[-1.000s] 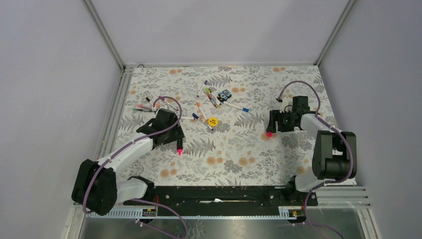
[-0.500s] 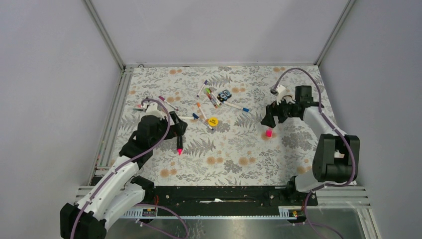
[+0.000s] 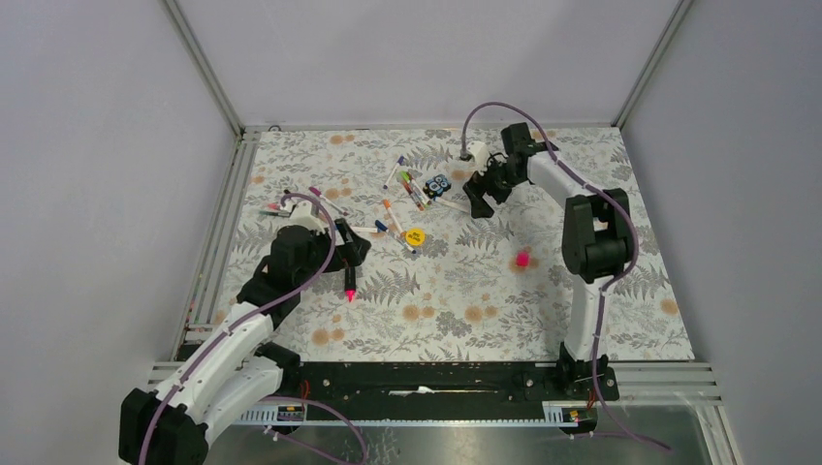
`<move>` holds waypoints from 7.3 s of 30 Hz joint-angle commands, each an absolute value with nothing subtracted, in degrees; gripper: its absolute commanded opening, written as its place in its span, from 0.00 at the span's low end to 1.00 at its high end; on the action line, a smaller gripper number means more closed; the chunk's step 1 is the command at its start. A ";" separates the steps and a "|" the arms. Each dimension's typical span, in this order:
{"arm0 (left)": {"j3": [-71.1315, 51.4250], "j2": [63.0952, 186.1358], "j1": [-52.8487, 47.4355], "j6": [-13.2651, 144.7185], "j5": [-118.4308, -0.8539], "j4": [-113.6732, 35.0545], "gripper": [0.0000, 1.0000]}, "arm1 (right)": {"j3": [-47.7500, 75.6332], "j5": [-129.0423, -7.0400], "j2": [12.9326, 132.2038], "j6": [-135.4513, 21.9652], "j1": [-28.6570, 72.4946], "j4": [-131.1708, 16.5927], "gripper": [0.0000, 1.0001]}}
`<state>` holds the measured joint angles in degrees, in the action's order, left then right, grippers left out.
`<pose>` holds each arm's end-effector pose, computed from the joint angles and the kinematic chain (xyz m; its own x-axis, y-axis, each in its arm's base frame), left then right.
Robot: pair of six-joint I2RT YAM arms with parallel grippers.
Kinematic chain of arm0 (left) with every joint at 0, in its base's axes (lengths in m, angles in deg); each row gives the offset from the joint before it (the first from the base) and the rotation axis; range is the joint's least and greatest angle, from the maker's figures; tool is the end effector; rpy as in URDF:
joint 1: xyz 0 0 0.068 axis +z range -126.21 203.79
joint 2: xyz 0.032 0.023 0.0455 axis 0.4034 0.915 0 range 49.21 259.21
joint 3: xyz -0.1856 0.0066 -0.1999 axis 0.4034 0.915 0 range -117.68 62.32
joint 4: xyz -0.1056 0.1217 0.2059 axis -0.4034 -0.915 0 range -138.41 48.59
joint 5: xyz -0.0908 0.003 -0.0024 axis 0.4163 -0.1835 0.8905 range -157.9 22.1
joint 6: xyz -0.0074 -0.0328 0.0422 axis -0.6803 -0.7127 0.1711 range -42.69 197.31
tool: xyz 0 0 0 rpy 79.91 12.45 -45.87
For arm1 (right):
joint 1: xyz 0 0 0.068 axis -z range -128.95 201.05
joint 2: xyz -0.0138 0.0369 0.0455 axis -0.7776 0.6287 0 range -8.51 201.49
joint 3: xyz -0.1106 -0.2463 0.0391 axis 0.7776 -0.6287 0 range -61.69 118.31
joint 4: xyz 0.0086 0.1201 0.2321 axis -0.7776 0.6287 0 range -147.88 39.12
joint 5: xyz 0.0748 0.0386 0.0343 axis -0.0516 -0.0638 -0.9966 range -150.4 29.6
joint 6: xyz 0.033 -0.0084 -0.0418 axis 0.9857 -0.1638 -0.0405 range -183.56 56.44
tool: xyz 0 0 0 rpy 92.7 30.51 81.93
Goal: Open the pen caps
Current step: Place the pen cap at the center of the board, then pick up the pen from the center of the board, then open the pen cap from the pen.
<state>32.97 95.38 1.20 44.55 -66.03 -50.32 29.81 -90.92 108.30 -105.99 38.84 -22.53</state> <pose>0.1729 -0.0732 0.2429 -0.5595 -0.3530 -0.7499 0.1289 0.8567 -0.4994 0.4238 0.1102 0.2074 -0.3419 -0.6686 -0.6604 -0.8888 0.4584 -0.0039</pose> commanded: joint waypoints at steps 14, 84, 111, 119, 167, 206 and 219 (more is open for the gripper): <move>32.58 97.81 1.65 46.14 -65.54 -45.76 0.99 | 48.13 -78.33 123.42 -102.46 29.36 -15.68 0.74; 25.61 130.84 -25.46 22.83 -55.72 -0.50 0.94 | -17.40 -129.47 72.70 -40.55 44.26 -76.26 0.00; 14.88 145.38 -29.25 21.68 -57.35 -1.34 0.53 | -18.71 -129.92 72.74 -35.88 44.28 -81.27 0.00; 13.27 145.89 -29.26 22.20 -57.43 -2.14 0.47 | -18.79 -130.01 72.88 -35.95 44.23 -81.26 0.00; 13.80 134.90 -29.17 48.58 -38.32 -21.02 0.00 | -10.29 -137.43 68.82 -56.48 39.49 -53.35 0.70; 26.62 108.28 -27.51 49.59 -57.59 -36.21 0.00 | -6.22 -125.61 71.43 -48.23 43.58 -60.23 0.00; 25.95 87.03 -27.15 48.56 -84.29 -50.81 0.00 | -4.20 -113.32 88.81 -35.65 24.32 -67.81 0.02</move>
<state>26.85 90.95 -27.43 48.77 -74.30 -46.25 -9.18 -117.94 82.42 -40.77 30.05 -64.93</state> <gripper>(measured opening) 0.177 0.220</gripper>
